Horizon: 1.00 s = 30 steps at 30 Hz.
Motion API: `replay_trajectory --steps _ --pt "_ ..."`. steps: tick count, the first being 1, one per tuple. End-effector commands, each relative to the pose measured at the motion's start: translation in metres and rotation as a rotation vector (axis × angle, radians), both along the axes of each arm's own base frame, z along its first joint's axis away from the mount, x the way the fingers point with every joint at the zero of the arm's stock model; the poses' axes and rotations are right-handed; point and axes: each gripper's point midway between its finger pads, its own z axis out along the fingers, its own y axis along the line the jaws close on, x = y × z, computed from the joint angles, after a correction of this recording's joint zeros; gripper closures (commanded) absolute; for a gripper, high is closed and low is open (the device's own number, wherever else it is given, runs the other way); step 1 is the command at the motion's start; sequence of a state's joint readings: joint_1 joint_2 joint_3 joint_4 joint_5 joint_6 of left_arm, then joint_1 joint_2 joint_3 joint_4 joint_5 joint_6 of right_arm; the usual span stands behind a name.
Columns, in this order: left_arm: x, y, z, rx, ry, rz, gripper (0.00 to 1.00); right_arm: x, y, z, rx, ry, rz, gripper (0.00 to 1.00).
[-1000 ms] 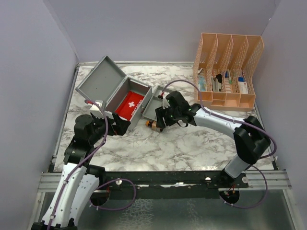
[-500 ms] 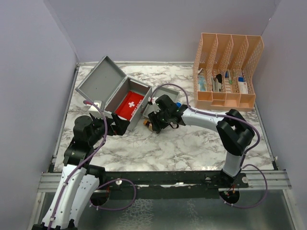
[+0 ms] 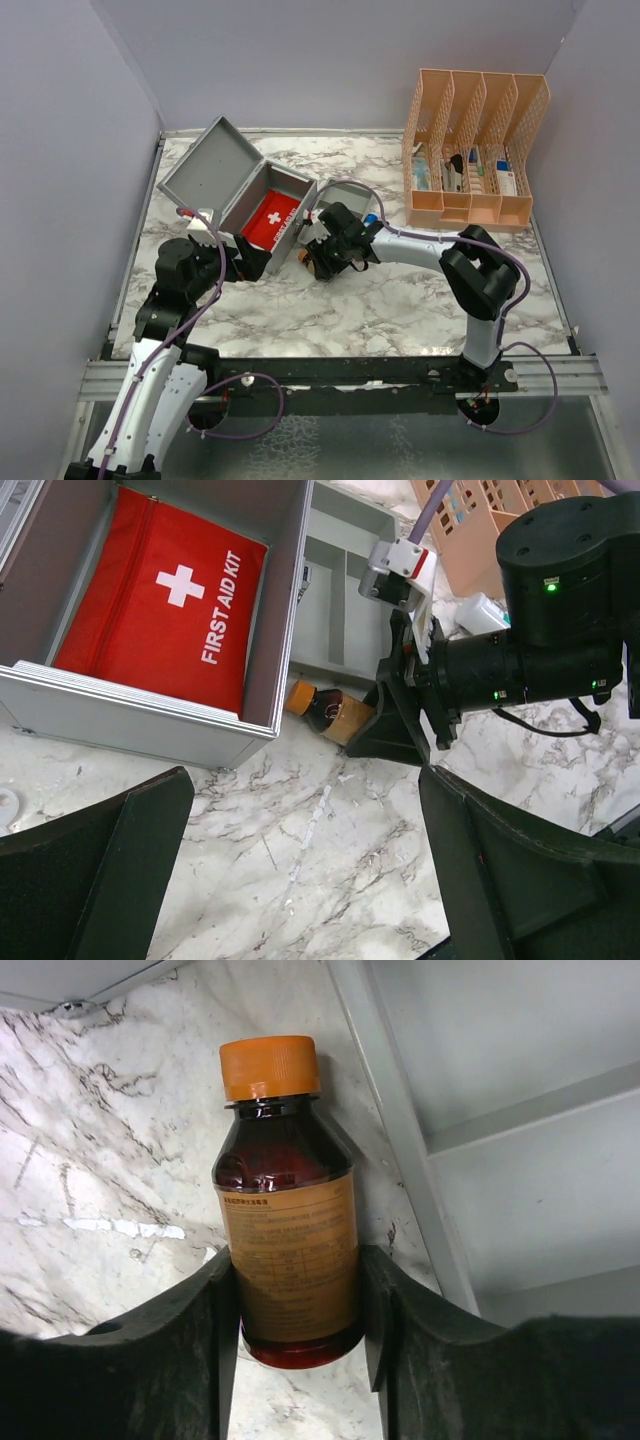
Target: Organize the medicine kit
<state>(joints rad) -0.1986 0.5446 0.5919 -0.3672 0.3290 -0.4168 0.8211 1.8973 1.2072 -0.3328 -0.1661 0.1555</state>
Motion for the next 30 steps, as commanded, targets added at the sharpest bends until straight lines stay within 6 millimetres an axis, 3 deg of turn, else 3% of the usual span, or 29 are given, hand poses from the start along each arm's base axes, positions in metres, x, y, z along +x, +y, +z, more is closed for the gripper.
replay_trajectory --steps 1,7,15,20,24,27,30 --pt "0.004 0.003 0.004 -0.002 -0.030 0.025 0.01 -0.002 0.006 0.024 0.083 -0.025 -0.047 0.62" --pt "0.004 0.006 0.006 -0.004 -0.037 0.044 0.01 -0.009 -0.003 0.079 0.262 -0.063 -0.204 0.72" --pt "0.004 0.015 0.012 0.012 -0.071 0.092 0.04 0.026 -0.037 0.154 0.501 -0.191 -0.688 0.77" --pt "0.003 0.019 0.014 0.018 -0.082 0.111 0.04 0.049 -0.036 0.159 0.511 -0.157 -0.875 0.79" --pt "0.004 0.025 0.015 0.030 -0.092 0.147 0.06 0.065 -0.039 0.150 0.520 -0.115 -1.075 0.80" --pt "0.003 0.030 0.017 0.035 -0.101 0.173 0.06 0.077 -0.030 0.148 0.563 -0.116 -1.113 0.80" --pt "0.002 0.031 0.019 0.034 -0.110 0.177 0.06 0.088 -0.020 0.131 0.523 -0.078 -1.166 0.80"
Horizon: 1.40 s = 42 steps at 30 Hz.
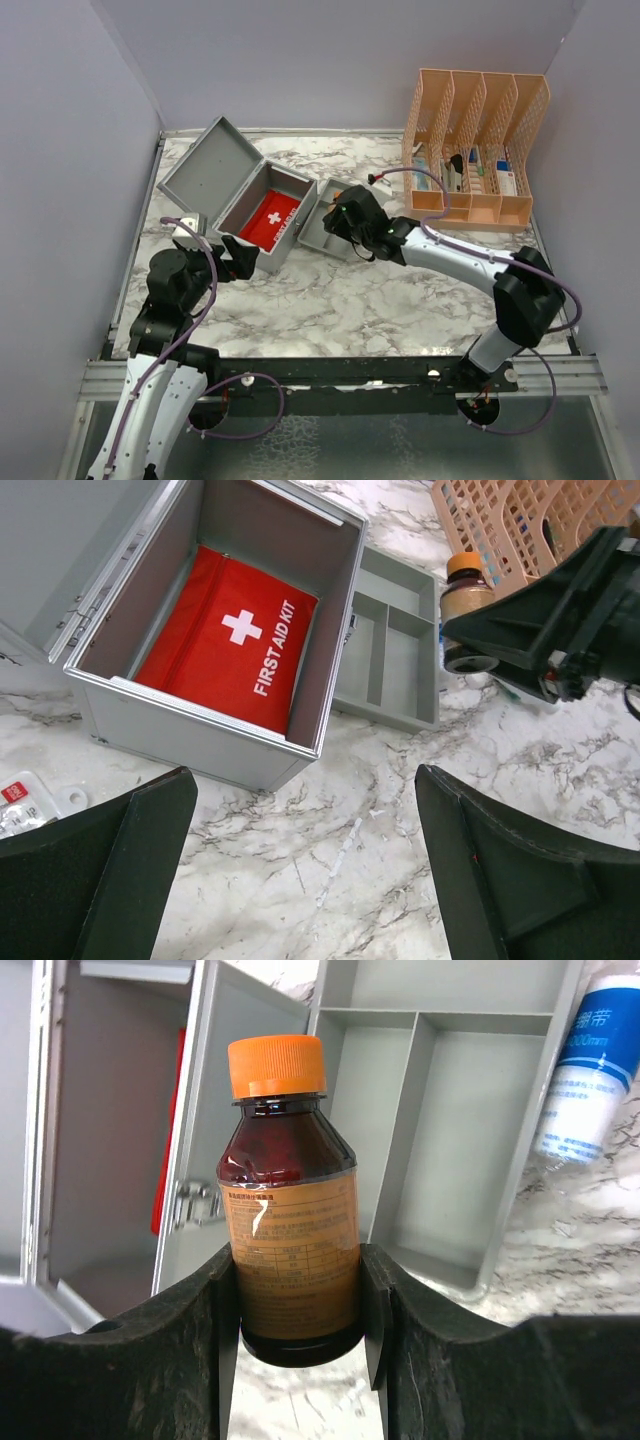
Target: Organize the medicine kit
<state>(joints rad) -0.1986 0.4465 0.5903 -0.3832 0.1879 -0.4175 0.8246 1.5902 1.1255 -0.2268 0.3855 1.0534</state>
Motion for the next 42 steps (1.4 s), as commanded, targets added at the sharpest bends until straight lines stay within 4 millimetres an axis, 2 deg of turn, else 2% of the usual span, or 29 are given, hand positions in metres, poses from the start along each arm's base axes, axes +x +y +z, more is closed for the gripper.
replay_trajectory --steps 1,5,8,13,26,28,30,34,39,42 --pt "0.001 0.008 0.004 0.008 -0.024 0.044 0.06 0.028 0.012 -0.003 0.061 0.034 -0.170 0.80" --pt "0.001 0.007 0.002 0.011 -0.016 0.040 0.06 0.042 0.028 -0.024 0.031 0.072 -0.185 0.81" --pt "0.002 0.006 0.000 0.014 -0.006 0.035 0.06 0.046 0.021 -0.040 -0.012 0.108 -0.259 0.82" --pt "0.003 0.006 -0.001 0.013 -0.002 0.034 0.06 0.047 0.018 -0.053 -0.028 0.116 -0.289 0.82" --pt "0.003 0.005 -0.003 0.016 0.008 0.026 0.06 0.044 0.041 -0.081 -0.004 0.215 -0.215 0.79" --pt "0.003 0.005 -0.003 0.016 0.008 0.026 0.06 0.043 0.041 -0.084 -0.012 0.232 -0.221 0.75" --pt "0.003 0.005 -0.003 0.016 0.009 0.026 0.06 0.041 0.040 -0.087 -0.026 0.253 -0.227 0.66" --pt "0.003 0.004 -0.004 0.016 0.011 0.023 0.06 0.037 0.037 -0.091 -0.050 0.285 -0.237 0.54" --pt "0.004 0.004 -0.004 0.016 0.009 0.024 0.06 0.033 0.033 -0.087 -0.059 0.290 -0.237 0.42" --pt "0.004 0.004 -0.005 0.017 0.015 0.024 0.06 0.033 0.033 -0.082 -0.055 0.277 -0.220 0.38"
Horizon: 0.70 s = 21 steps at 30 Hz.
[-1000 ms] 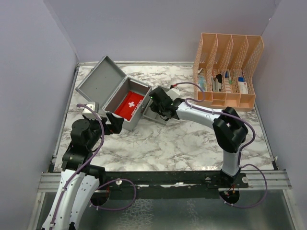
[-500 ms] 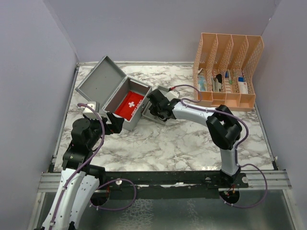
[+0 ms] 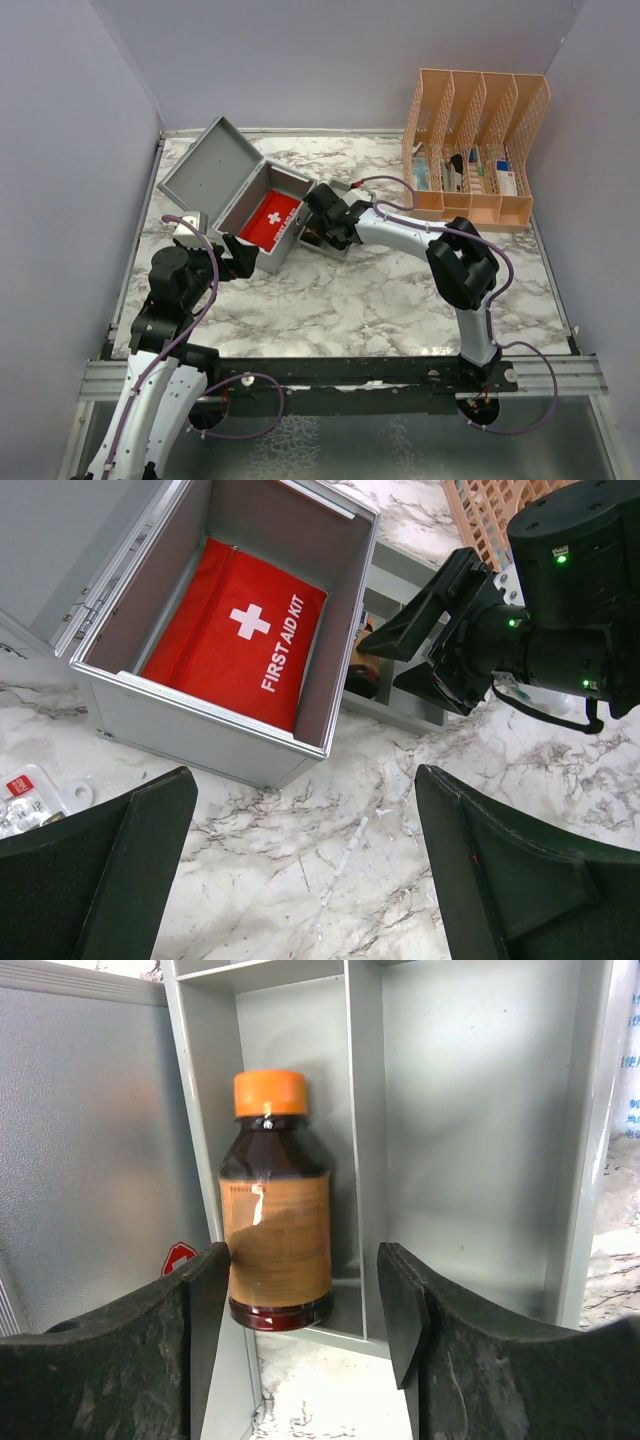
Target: Organize the medicine kit
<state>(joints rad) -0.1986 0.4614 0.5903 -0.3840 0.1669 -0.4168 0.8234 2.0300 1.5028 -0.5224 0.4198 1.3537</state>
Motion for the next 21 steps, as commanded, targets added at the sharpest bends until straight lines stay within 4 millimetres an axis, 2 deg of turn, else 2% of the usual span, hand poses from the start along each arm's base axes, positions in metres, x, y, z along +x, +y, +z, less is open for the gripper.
replay_trajectory --steps 1,9,18,21 --pt "0.001 0.001 -0.001 0.007 0.001 0.004 0.06 -0.002 0.000 0.011 0.007 -0.006 0.013 0.37" --pt "0.000 0.001 0.001 0.002 -0.007 0.004 0.06 -0.023 -0.019 0.003 -0.055 0.035 0.075 0.34" --pt "0.000 -0.001 0.002 0.000 -0.012 -0.005 0.06 -0.032 -0.027 0.041 -0.088 -0.079 0.275 0.34" --pt "0.000 -0.001 0.003 -0.001 -0.014 -0.008 0.03 -0.037 -0.031 0.040 -0.090 -0.078 0.334 0.35"
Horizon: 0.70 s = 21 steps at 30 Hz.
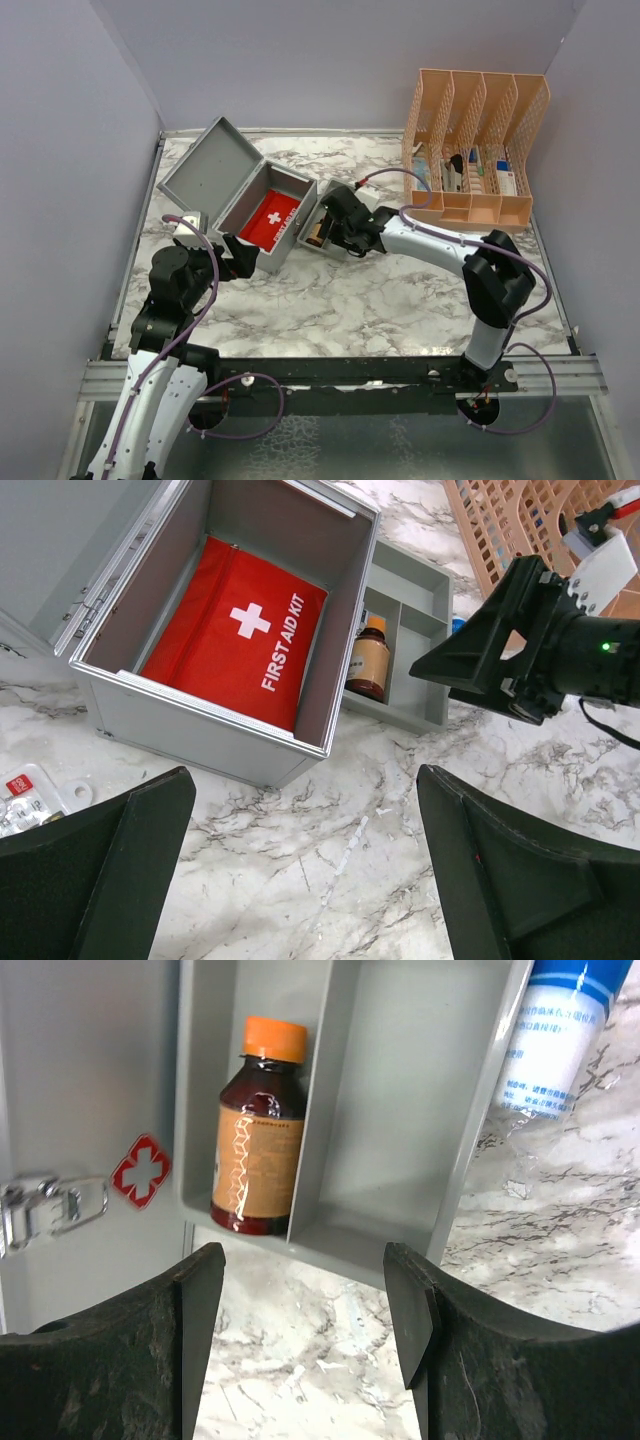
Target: Organize the medicine kit
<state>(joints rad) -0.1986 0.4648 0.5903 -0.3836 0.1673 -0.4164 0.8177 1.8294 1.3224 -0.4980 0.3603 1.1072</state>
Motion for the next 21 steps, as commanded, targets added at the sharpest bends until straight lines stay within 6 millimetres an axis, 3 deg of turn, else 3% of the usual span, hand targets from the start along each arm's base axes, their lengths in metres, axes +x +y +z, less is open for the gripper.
replay_trajectory --steps 1,5,14,17,21 --pt "0.000 -0.002 0.003 -0.004 -0.016 -0.012 0.02 -0.004 -0.003 0.014 -0.005 -0.039 0.130 0.35" --pt "0.000 -0.003 0.003 -0.004 -0.011 -0.015 0.01 -0.009 -0.026 0.013 -0.099 -0.038 0.141 0.39" --pt "0.001 -0.012 0.001 -0.018 0.026 -0.065 0.01 -0.013 -0.122 0.044 -0.324 -0.171 0.140 0.39" --pt "-0.001 -0.015 0.006 -0.008 -0.013 -0.097 0.01 -0.017 -0.164 0.042 -0.336 -0.158 0.028 0.38" --pt "-0.010 -0.028 0.015 -0.023 -0.061 -0.192 0.01 -0.025 -0.205 0.041 -0.269 -0.149 -0.125 0.38"
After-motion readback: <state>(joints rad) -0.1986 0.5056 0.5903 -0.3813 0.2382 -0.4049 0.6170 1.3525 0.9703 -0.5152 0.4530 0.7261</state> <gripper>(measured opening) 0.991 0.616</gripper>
